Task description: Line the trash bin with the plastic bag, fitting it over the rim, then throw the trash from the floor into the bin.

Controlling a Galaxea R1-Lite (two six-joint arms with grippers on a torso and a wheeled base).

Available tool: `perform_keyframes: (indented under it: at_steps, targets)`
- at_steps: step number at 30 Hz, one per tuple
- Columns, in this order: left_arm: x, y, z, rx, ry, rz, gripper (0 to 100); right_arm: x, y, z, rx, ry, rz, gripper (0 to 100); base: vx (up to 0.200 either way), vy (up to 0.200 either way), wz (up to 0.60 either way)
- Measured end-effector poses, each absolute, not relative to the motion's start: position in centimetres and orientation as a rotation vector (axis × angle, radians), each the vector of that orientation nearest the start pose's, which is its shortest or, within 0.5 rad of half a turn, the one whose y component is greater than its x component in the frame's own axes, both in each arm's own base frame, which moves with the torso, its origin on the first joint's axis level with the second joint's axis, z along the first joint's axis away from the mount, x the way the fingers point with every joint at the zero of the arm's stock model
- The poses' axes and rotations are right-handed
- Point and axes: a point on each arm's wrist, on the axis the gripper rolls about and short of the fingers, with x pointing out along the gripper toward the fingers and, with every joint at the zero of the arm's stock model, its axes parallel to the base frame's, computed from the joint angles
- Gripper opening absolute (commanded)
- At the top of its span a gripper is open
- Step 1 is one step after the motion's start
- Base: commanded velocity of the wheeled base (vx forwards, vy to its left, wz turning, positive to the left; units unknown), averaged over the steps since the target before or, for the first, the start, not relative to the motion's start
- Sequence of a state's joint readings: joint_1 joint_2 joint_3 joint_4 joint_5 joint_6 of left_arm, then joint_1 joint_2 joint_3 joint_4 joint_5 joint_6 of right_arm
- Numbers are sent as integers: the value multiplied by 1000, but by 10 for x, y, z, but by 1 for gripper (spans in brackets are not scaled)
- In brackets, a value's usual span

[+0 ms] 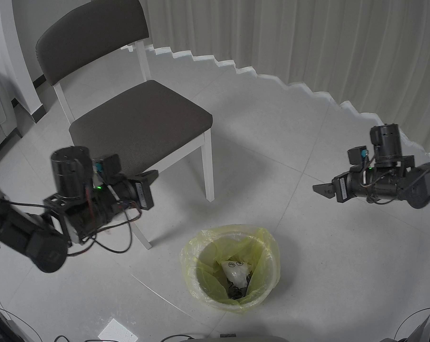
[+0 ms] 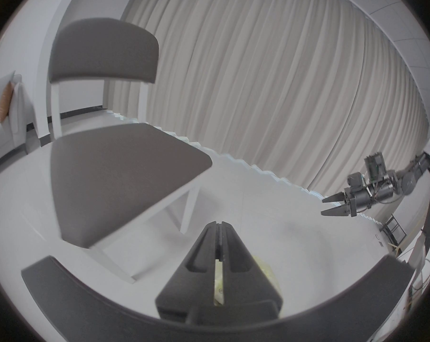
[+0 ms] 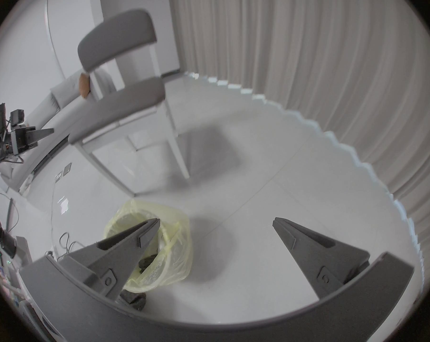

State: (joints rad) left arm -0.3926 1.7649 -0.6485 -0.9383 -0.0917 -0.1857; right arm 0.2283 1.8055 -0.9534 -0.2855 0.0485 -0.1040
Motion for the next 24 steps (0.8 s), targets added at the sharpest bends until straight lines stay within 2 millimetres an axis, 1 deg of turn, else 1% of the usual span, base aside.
perform_keyframes:
  at_steps: [3,7,9,11,15,19,23,24]
  targets:
    - [257,-100,176,-157,217,-430,0,293,67,168,-135,477,274,100,0,0,0]
    - [219,-75,204,-162,190,-390,0,255,55,185,-117,385,234,100,0,0,0]
    - [200,-65,211,-163,177,-373,0,237,51,191,-111,347,221,100,0,0,0]
    - [175,-54,218,-164,159,-355,0,214,45,199,-104,296,203,100,0,0,0]
    - [133,-35,221,-168,121,-318,0,171,34,211,-93,202,177,100,0,0,0]
    - [90,-20,218,-170,87,-282,0,126,23,219,-82,133,148,100,0,0,0]
    - [47,-10,207,-170,108,-271,0,81,12,218,-70,99,116,100,0,0,0]
    - [40,-9,204,-170,115,-273,0,73,10,217,-68,95,110,100,0,0,0]
